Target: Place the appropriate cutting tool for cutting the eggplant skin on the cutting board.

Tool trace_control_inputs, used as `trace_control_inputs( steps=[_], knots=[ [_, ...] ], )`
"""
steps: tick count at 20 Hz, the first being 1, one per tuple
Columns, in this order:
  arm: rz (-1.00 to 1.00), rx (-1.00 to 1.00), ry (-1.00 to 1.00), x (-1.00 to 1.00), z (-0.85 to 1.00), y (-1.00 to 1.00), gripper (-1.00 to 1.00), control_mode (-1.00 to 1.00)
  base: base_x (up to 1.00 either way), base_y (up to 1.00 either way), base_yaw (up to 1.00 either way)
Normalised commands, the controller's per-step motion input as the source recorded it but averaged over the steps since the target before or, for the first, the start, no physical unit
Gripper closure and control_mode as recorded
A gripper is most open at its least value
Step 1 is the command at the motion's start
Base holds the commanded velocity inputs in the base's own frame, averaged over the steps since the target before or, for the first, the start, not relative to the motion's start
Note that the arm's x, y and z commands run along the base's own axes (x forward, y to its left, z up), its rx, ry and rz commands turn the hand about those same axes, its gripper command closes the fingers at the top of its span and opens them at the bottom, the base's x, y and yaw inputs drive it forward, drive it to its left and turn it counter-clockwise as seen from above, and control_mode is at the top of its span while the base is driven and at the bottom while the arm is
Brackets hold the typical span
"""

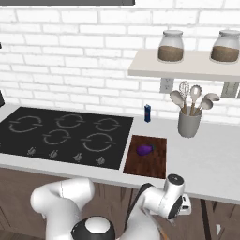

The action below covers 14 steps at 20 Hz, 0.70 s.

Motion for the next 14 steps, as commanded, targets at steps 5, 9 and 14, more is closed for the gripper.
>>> trace_control_inputs(
  steps=[5, 9, 14],
  knots=[
    [0.0, 0.07, 0.02, 0.0, -0.26, -0.17, -1.0, -1.0, 0.0, 0.0, 0.0],
    [0.0, 0.06, 0.02, 0.0, -0.32, -0.13, -1.0, -1.0, 0.0, 0.0, 0.0],
    [0.0, 0.04, 0.0, 0.0, -0.28, -0.02, 1.0, -1.0, 0.0, 0.0, 0.0]
  ],
)
